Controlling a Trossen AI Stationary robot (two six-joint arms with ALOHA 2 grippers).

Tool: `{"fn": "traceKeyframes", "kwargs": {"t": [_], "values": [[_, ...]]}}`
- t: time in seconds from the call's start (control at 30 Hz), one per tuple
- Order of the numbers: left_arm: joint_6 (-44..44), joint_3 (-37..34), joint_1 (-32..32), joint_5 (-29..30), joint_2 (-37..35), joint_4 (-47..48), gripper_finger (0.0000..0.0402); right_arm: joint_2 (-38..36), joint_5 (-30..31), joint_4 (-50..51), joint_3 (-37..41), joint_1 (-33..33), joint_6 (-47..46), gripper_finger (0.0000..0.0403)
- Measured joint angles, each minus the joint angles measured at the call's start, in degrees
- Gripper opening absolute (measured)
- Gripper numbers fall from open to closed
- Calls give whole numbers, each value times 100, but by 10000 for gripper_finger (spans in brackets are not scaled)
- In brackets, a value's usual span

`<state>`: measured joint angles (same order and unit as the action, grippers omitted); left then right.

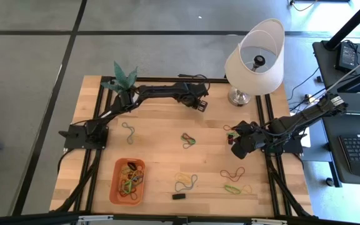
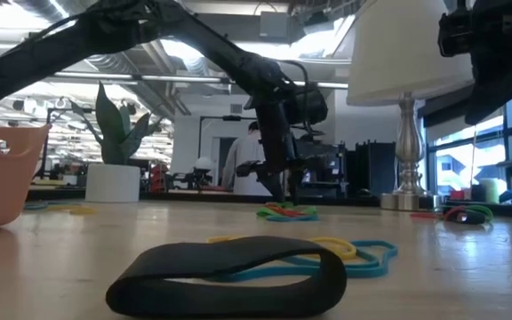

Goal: Pick and place rubber bands into bin
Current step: Put the green rubber band into the orange bin

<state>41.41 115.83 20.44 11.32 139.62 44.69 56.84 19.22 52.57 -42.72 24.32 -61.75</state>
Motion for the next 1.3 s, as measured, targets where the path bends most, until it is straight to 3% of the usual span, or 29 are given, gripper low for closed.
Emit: {"fn": "traceKeyframes", "kwargs": {"t": [0.13,0.3,0.57,0.8,1.03,1.3], "values": [[-156,7,-71,316,37,176,81,0,-2,-48,0,0,201,0],[-160,20,-58,311,69,301,9,0,-2,-54,0,0,344,0],[-223,226,-137,53,19,891,3,0,-2,-54,0,0,436,0],[-643,396,-523,754,-808,915,2,0,-2,-55,0,0,547,0],[-995,384,-1252,1216,-1783,1508,2,0,-2,-58,0,0,657,0],[684,376,-2219,1740,-2581,4038,2,0,0,-202,0,2,970,0]]}}
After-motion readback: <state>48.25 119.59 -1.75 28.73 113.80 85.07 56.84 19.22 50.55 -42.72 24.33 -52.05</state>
